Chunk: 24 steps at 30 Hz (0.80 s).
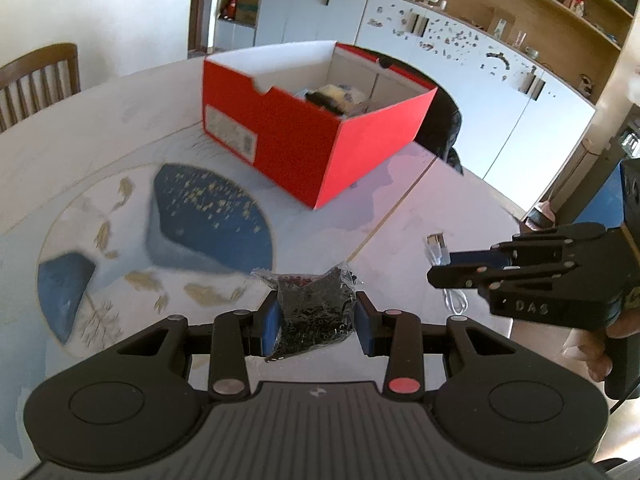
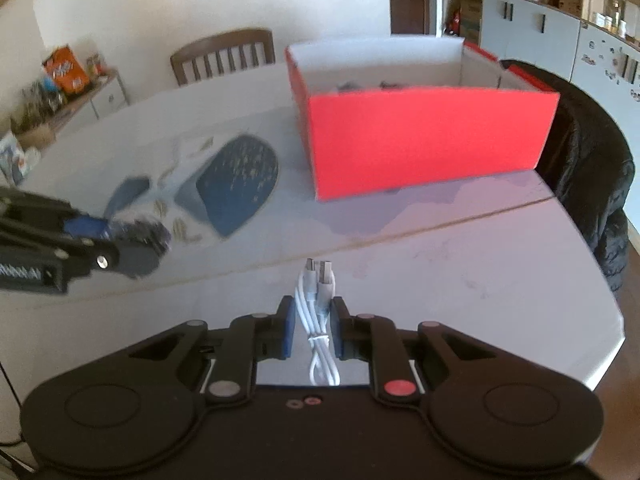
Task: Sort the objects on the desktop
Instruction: 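Carry the black mesh bag and white cable with both grippers over the red box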
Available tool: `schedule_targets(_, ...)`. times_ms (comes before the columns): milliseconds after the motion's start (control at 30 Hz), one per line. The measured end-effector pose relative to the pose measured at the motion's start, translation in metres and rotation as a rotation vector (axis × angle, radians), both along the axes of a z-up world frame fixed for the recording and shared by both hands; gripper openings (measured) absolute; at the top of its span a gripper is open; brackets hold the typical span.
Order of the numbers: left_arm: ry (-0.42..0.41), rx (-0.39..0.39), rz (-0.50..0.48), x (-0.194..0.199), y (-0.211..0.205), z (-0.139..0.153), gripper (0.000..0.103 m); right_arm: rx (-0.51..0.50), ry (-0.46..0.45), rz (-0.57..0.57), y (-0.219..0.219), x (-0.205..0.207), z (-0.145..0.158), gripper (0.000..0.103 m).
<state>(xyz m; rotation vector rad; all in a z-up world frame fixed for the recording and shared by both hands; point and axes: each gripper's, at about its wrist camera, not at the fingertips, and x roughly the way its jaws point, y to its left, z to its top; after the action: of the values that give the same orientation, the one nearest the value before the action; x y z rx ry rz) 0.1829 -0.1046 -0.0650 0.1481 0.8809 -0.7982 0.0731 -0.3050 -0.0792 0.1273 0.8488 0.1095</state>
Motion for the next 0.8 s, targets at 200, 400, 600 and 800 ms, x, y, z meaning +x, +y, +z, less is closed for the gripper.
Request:
schedule_targets(200,-0.011,-0.02,-0.023,0.004,-0.02,0.019,0.037,0.041,-0.042,-0.035,-0.023,0.005,0.028,0.017)
schedule_targets(400,-0.017,-0.032,-0.04,0.007,-0.043,0.033,0.037,0.075,-0.035,-0.056,-0.047,0.013,0.04,0.017)
schedule_targets(600,-0.021,-0.041,-0.05,0.018,-0.066,0.04,0.037,0.09,-0.046,-0.062,-0.071,0.023,0.051,0.017)
schedule_targets(800,-0.046,-0.058,-0.054,0.034,-0.094,0.055,0.037,0.071,-0.094,-0.044,-0.097,0.045,0.068,0.017)
